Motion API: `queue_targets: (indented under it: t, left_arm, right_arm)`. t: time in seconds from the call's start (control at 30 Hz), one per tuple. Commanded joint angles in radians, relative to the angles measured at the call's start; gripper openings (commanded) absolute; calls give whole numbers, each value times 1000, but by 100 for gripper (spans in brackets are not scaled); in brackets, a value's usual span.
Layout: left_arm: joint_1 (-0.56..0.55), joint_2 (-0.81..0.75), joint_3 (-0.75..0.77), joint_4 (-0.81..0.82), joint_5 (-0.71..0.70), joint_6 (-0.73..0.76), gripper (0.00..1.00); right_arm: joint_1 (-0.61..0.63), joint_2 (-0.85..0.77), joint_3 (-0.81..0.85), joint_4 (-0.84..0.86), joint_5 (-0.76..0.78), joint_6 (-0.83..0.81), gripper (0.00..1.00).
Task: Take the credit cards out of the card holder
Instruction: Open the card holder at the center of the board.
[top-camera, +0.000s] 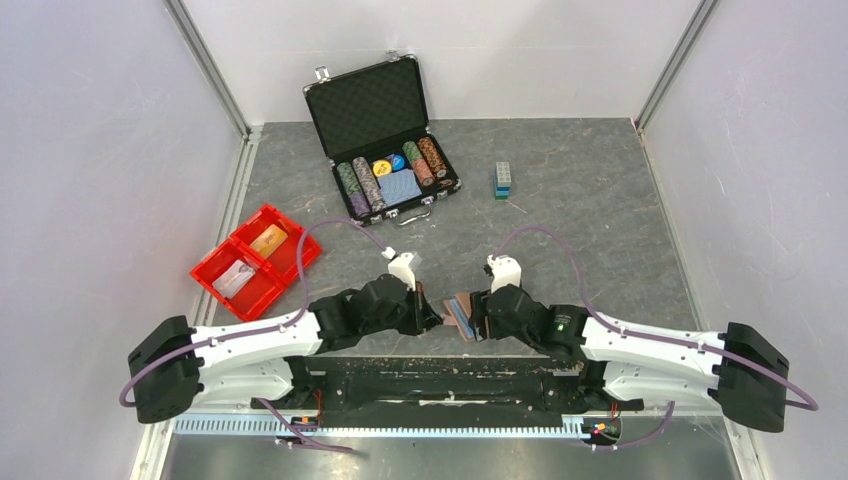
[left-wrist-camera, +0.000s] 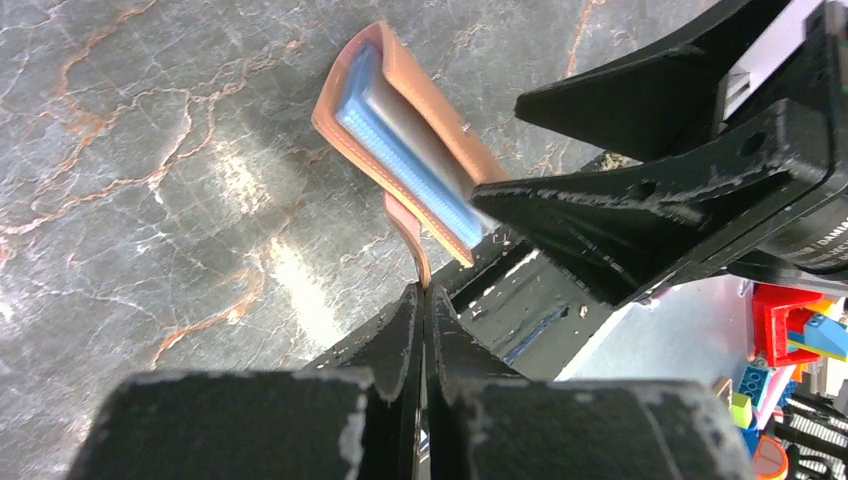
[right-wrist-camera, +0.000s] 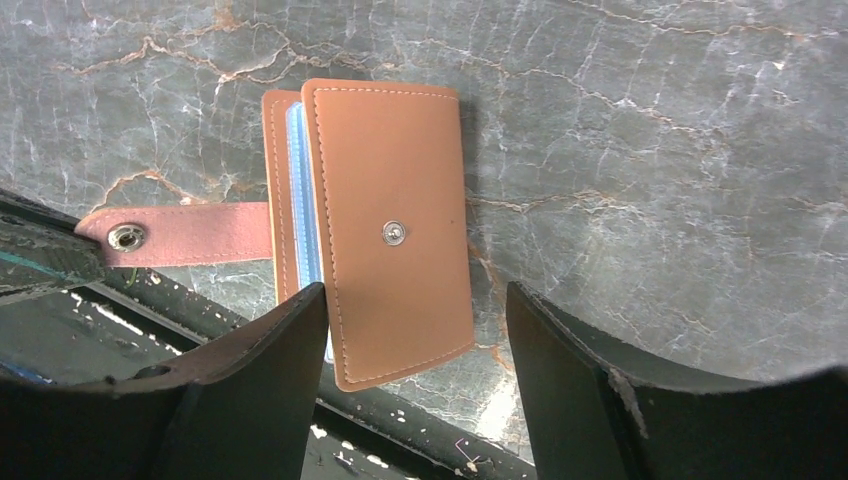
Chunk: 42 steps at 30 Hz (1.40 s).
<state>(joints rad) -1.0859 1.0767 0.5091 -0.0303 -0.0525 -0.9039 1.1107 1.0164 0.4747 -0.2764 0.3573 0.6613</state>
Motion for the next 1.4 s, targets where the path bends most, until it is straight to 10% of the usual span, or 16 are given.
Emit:
queue_targets:
  t: [0.0, 0.43, 0.97, 1.37]
  left_arm:
    - [1, -30, 11, -46, -48, 3, 2]
    - [0, -62, -89, -86, -98, -24, 2]
    - [1, -152, -89, 66, 18, -1, 2]
    - [0, -101, -9, 78, 77, 34, 2]
  right_arm:
    - [2, -32, 44, -45, 85, -9, 64]
    - [-138, -34, -68, 29, 21, -56, 40]
    - [-213, -132, 126, -109, -146, -92, 44]
    - [-131, -48, 135, 101, -273, -106, 53]
